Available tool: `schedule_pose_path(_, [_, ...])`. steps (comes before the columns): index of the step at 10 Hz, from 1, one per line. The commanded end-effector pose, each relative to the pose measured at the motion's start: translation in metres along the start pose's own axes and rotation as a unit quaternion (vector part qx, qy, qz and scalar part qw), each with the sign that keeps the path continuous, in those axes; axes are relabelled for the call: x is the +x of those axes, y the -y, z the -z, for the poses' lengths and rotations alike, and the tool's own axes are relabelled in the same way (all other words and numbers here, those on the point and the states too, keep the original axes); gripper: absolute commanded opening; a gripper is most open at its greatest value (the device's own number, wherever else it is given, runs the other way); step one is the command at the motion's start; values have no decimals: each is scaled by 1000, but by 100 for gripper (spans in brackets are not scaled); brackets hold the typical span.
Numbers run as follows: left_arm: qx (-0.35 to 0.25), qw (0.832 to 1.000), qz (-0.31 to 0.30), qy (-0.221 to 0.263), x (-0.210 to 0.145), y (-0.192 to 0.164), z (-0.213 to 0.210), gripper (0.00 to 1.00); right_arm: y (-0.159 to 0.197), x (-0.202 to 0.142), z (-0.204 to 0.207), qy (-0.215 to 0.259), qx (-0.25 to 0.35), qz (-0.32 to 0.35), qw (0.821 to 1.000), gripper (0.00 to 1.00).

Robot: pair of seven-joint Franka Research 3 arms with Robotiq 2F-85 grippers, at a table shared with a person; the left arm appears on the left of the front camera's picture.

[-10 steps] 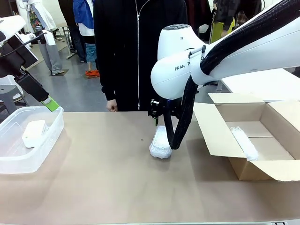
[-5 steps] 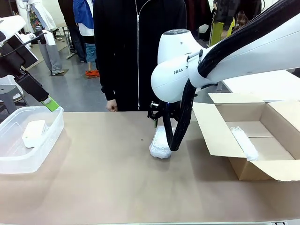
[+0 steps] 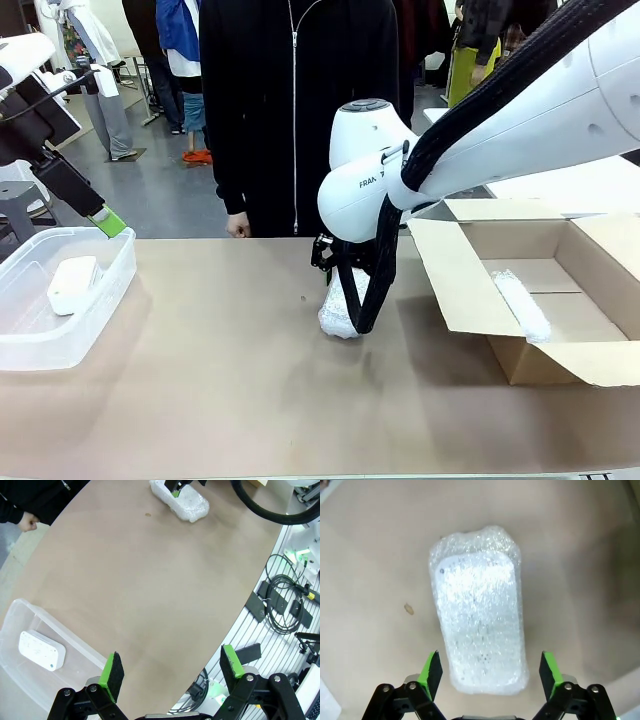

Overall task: Separate and place wrapped and unwrapped clocks.
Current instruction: Pick up the Digital clock indicated by the person.

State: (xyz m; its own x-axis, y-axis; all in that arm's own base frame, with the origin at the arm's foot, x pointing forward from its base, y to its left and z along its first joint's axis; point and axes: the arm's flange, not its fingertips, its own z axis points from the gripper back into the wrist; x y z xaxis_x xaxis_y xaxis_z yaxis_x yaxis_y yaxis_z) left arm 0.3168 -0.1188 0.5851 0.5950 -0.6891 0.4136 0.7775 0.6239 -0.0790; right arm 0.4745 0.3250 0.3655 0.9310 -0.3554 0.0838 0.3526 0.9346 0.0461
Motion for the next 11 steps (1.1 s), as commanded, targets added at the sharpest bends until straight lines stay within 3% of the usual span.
schedule_pose_path(1, [2,1000,0,4,0,0,0,100,-10,12,8,16,1,22,1000,100])
schedule_pose_path(11, [2,1000,0,4,0,0,0,100,-25,42,32,25,-19,0,999,100])
